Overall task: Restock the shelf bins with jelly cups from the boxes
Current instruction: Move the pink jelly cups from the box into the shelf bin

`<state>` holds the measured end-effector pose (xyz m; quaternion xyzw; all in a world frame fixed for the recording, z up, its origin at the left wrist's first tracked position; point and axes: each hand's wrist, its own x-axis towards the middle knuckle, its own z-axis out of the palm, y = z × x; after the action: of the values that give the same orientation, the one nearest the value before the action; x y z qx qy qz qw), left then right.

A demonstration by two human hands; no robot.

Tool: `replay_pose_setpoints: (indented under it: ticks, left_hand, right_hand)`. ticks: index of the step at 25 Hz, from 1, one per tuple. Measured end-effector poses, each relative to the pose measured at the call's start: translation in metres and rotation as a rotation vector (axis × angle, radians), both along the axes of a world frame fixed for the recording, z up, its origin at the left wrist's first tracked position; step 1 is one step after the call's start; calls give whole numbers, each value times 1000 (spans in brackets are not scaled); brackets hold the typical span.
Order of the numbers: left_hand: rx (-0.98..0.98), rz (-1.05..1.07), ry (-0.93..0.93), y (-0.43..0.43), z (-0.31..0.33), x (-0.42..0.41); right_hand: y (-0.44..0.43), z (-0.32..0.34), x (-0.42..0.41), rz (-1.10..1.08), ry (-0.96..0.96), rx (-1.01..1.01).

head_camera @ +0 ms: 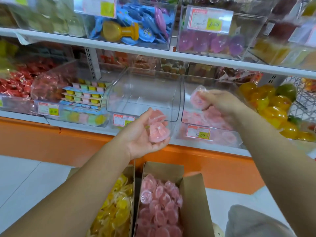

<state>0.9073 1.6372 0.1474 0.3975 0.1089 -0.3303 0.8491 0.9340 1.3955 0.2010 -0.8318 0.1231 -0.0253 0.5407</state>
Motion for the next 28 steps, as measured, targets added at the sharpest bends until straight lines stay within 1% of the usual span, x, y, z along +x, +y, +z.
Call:
replay_pose_setpoints:
  ticks: [2,4,5,6,9,13,17,19,20,21,22,24,25,26,27,28]
  left_hand:
    - [-3,35,-15,-2,3,13]
    - [-4,55,-34,-6,6,27]
    - [1,68,-39,-8,7,33]
    - [5,83,-43,-9,9,40]
    - [22,116,-65,-14,10,61]
    - [41,96,-90,-15,5,74]
    - [35,84,-90,-19,1,77]
    - [29,78,-93,-24,3,78]
    - [31,74,-91,-26,4,78]
    - [35,73,-88,-28,4,78]
    - [38,74,-83,-30,4,78]
    - [42,82,-70,-33,4,79]
    - [40,86,-64,-34,5,80]
    - [39,89,-61,-34,6,80]
    - [38,93,-61,-34,6,80]
    - [38,96,-60,-34,6,80]
  right_hand:
    - [-18,-6,44,-48,55,-304]
    - [-31,-20,86,-24,178,-632]
    - [-33,-27,104,18,226,-746]
    - [-35,-35,121,56,241,-811]
    - [-42,-57,164,78,312,-851]
    - [-37,-85,194,29,347,-633]
    - [-42,-102,200,143,400,-640]
    - [-47,-98,204,141,394,-580]
    - [-50,-93,204,88,363,-541]
    - [-56,-90,202,18,313,-445]
    - [-63,-87,199,-67,289,-238]
    - [-80,-80,189,-181,362,371]
    - [-87,-77,182,-201,415,627]
    - [-95,-76,177,-199,453,772]
    - [-101,-76,174,-165,473,834]
    - [-105,-77,173,-131,468,828]
